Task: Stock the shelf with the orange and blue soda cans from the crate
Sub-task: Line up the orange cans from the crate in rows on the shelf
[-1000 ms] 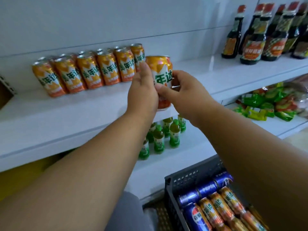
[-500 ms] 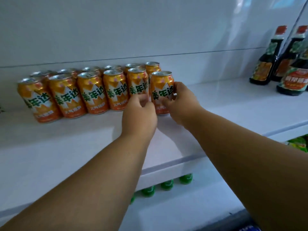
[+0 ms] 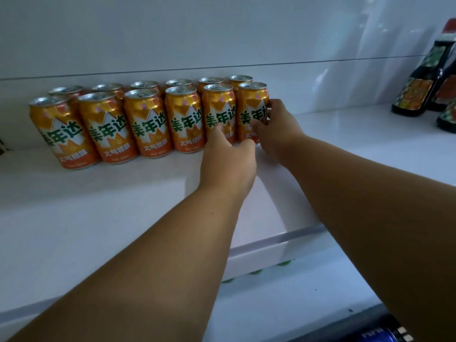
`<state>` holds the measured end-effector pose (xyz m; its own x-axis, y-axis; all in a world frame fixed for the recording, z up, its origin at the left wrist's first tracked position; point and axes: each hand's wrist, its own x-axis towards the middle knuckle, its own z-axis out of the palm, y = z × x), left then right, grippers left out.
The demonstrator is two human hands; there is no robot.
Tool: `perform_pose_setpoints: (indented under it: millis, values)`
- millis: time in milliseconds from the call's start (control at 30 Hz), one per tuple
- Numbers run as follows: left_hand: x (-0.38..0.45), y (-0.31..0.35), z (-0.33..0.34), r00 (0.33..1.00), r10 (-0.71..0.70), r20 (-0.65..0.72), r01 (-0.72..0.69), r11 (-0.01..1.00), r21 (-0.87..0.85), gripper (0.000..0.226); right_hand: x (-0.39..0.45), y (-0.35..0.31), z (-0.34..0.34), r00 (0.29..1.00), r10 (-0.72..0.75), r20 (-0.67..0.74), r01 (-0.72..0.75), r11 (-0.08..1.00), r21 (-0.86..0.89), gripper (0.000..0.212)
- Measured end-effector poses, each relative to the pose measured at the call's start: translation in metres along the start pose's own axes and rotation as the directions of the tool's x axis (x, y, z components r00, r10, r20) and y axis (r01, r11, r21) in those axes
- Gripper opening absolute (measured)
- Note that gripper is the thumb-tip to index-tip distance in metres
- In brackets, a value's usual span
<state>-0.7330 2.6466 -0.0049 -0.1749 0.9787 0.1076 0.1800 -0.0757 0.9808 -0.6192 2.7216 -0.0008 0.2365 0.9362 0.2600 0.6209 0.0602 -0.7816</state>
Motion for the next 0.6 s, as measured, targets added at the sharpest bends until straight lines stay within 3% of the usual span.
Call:
perform_pose_setpoints:
  millis: [367,467,533,600]
  values:
    - [0.001,-0.001,0.001,0.999,0.025,0.047,-0.026,0.999,0.024,0.065,0.002,-0.002,0.005,1.0,-0.017,-0.017,0.015,0.997,-0.072,0.034]
    - [-0.001,0.0,-0.002,1.0,0.031,-0.001,-0.031,1.0,-0.002,0.054,-0.022,-0.017,0.0,0.998,0.001,-0.07,-0.007,0.996,-0.084,0.049]
    - [-0.008,0.003,-0.006,0.993,0.097,-0.075,-0.096,0.995,0.01,0.043,-0.048,-0.028,-0.008,0.984,-0.101,-0.148,0.091,0.993,-0.074,0.053]
    - [-0.021,0.01,-0.012,0.949,0.284,-0.141,-0.269,0.956,0.115,0.034,-0.077,-0.039,-0.02,0.94,-0.252,-0.228,0.242,0.968,-0.072,0.05]
